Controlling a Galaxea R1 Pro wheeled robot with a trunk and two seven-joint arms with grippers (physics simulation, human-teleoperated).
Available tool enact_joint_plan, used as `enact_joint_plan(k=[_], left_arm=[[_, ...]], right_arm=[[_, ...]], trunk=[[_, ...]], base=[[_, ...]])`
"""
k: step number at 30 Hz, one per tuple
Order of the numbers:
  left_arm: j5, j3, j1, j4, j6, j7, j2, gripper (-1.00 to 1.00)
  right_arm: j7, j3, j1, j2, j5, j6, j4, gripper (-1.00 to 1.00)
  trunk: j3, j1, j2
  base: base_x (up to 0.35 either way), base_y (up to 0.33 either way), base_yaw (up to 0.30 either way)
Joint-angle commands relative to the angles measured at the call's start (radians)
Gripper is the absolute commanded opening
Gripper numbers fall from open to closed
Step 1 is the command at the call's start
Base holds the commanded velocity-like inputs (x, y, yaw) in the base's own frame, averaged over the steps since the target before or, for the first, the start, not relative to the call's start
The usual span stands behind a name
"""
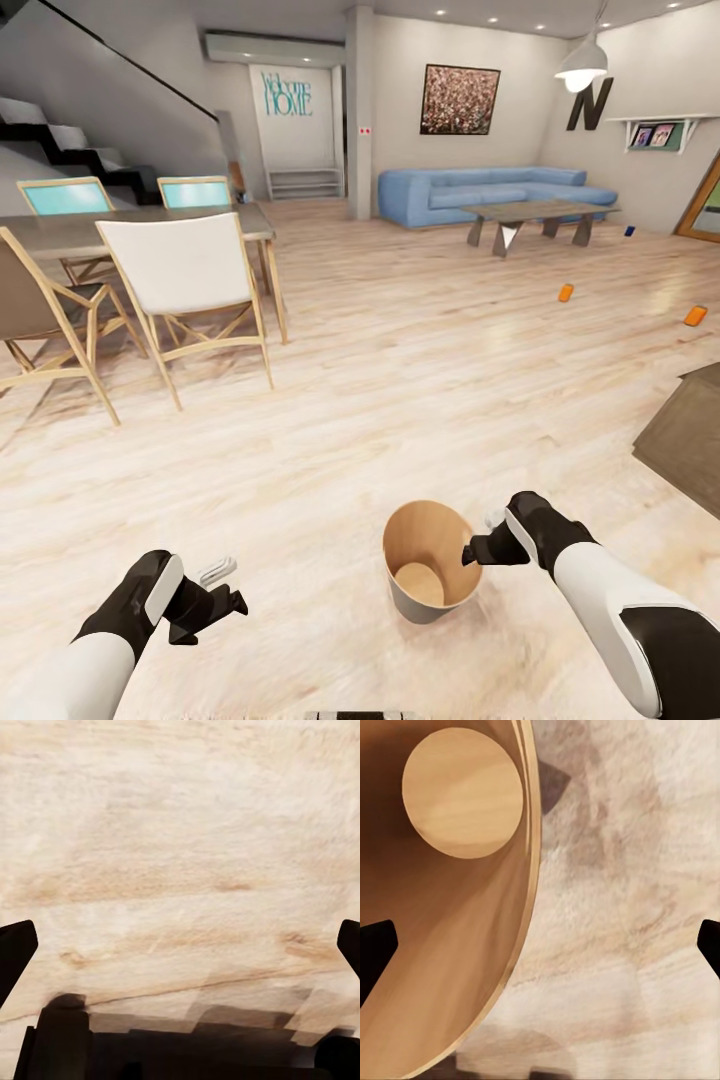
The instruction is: Put the three can of soda from the living room inside the tash can in the kitchen.
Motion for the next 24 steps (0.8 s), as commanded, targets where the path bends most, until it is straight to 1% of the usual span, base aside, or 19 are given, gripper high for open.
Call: enact_joint_plan(k=[1, 12, 24], left_arm=[[0.0, 0.0, 0.0, 0.0, 0.0, 0.0, 0.0, 1.0], [0.0, 0.0, 0.0, 0.0, 0.0, 0.001, -0.001, 1.0], [0.0, 0.0, 0.0, -0.002, 0.0, 0.002, -0.006, 1.0]], right_arm=[[0.0, 0.0, 0.0, 0.0, 0.0, 0.0, 0.0, 1.0], [-0.001, 0.0, 0.0, 0.001, 0.0, 0.0, 0.0, 1.0], [0.0, 0.0, 0.0, 0.001, 0.0, 0.0, 0.0, 1.0]], trunk=[[-0.004, 0.0, 0.0], [-0.047, 0.005, -0.003], [-0.047, 0.005, -0.003]], base=[[0.0, 0.0, 0.0], [0.0, 0.0, 0.0], [0.0, 0.0, 0.0]])
